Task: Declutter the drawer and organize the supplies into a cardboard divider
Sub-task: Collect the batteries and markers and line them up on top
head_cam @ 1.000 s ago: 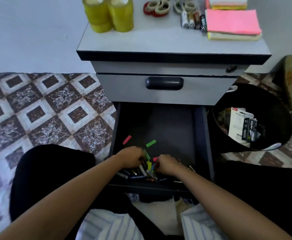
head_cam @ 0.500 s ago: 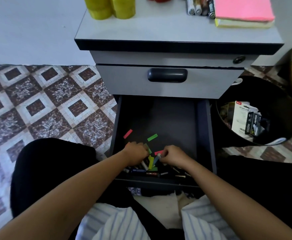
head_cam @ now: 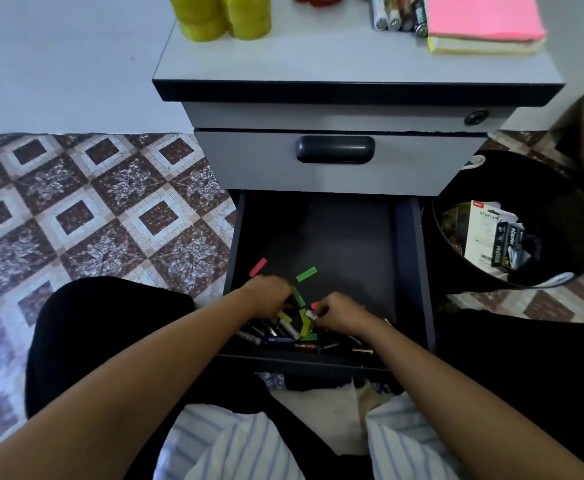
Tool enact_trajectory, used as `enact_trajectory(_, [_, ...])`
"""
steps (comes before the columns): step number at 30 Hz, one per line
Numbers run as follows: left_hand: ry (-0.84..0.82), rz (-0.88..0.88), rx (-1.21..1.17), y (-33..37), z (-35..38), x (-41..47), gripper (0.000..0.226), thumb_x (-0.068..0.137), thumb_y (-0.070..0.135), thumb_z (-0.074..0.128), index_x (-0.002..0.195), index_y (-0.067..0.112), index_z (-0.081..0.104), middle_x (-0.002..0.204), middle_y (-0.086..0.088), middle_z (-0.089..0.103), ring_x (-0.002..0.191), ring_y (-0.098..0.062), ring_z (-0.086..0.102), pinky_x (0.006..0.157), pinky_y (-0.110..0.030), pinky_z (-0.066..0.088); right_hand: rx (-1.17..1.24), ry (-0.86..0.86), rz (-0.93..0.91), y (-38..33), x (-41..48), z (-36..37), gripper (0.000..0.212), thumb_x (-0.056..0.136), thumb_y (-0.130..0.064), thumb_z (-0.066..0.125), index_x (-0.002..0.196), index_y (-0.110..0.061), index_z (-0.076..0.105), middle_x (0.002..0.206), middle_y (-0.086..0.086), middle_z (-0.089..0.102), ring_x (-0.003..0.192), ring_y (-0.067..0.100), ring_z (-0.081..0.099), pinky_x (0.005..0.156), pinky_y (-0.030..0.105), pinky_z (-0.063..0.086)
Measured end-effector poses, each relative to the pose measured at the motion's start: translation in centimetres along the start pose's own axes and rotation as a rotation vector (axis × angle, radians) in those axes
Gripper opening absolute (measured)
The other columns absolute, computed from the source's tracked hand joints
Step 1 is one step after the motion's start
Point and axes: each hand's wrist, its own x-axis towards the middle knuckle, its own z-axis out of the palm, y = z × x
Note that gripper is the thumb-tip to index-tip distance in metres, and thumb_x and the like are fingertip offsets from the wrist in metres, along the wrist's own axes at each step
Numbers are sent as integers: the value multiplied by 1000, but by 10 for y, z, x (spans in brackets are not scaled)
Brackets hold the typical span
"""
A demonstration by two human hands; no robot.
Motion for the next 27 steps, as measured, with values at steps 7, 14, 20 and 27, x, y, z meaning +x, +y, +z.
enact_trajectory(7, [73, -80, -246, -31, -22, -18, 27, 89, 15, 53, 114, 9, 59, 117, -9, 58, 109, -25, 55, 92, -32, 45, -131, -4, -12, -33, 12, 31, 19, 88, -18, 59, 83, 0, 58, 95, 23, 63, 92, 35, 61, 65, 30, 41])
enact_trajectory(14, [-9, -62, -296, -21, -12, -28, 26, 88, 15, 56, 113, 7, 60, 114, -9, 61, 107, -23, 57, 87, -28, 43, -137, 39, 25, -39, 16, 37, 24, 92, -23, 54, 103, -3, 59, 111, 18, 61, 104, 32, 59, 73, 31, 43])
enact_trajectory(20, [-159, 40, -249, 10, -5, -23, 28, 91, 17, 55, 113, 2, 61, 117, -16, 61, 110, -30, 55, 85, -29, 40, 122, 99, 74, -12, 9, 1, 45, 85, -26, 65, 50, -15, 38, 52, 2, 38, 49, 14, 37, 47, 28, 24])
enact_trajectory(27, [-256, 57, -176, 26, 6, -19, 22, 92, 7, 48, 109, -1, 59, 111, -19, 60, 103, -31, 56, 83, -34, 42, 251, 180, 79, 17, -10, -37, 29, 82, -23, 67, 60, -14, 49, 55, 0, 37, 50, 11, 34, 48, 25, 24])
